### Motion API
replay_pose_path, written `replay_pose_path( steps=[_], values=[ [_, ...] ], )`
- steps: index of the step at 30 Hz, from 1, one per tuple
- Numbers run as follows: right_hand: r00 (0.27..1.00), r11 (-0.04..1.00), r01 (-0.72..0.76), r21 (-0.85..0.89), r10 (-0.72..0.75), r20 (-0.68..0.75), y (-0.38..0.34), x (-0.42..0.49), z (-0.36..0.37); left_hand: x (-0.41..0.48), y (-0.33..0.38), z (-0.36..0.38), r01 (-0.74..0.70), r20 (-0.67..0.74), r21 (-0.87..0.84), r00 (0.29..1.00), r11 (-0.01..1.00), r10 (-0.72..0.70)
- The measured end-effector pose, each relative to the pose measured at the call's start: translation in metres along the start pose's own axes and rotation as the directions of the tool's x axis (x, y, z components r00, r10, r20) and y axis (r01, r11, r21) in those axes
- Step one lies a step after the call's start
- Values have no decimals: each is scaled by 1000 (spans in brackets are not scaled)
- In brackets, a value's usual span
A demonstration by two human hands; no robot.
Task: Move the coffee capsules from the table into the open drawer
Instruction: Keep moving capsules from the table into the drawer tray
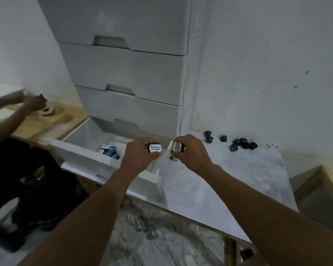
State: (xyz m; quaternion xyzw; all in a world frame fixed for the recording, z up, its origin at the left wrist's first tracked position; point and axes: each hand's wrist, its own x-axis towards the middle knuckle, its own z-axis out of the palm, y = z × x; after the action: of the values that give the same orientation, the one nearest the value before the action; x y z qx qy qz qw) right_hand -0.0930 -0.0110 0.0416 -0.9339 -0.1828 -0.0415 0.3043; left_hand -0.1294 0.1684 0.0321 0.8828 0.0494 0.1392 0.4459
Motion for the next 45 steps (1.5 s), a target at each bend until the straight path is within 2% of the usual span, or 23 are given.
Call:
replay_pose_path(
  steps=[7, 14, 20, 27, 32, 37, 45],
  values=[
    [1000, 1000, -21, 13, 21, -15, -66, 30, 63, 21, -66, -86, -16, 31, 87, 999, 996, 13],
    [991, 991, -128, 49, 130, -24, -107, 55, 119, 59, -113, -151, -44, 116, 134, 993, 990, 28],
    [982, 982, -186, 24, 186, -16, -110, 78, 141, 97, -134, -159, -64, 184, 146, 982, 987, 36],
    [972, 973, -231, 28, 229, 51, -96, 124, 174, 139, -166, -140, -13, 287, 142, 958, 990, -29],
    [959, 969, -245, 30, 237, 158, -84, 148, 199, 167, -188, -125, -13, 398, 203, 915, 979, -70],
    [938, 948, -312, 56, 298, 177, -75, 160, 213, 190, -208, -107, 1, 515, 200, 851, 980, -105],
    [894, 906, -422, 28, 411, 177, -72, 168, 235, 223, -231, -89, -103, 685, 210, 726, 972, -71]
  ],
)
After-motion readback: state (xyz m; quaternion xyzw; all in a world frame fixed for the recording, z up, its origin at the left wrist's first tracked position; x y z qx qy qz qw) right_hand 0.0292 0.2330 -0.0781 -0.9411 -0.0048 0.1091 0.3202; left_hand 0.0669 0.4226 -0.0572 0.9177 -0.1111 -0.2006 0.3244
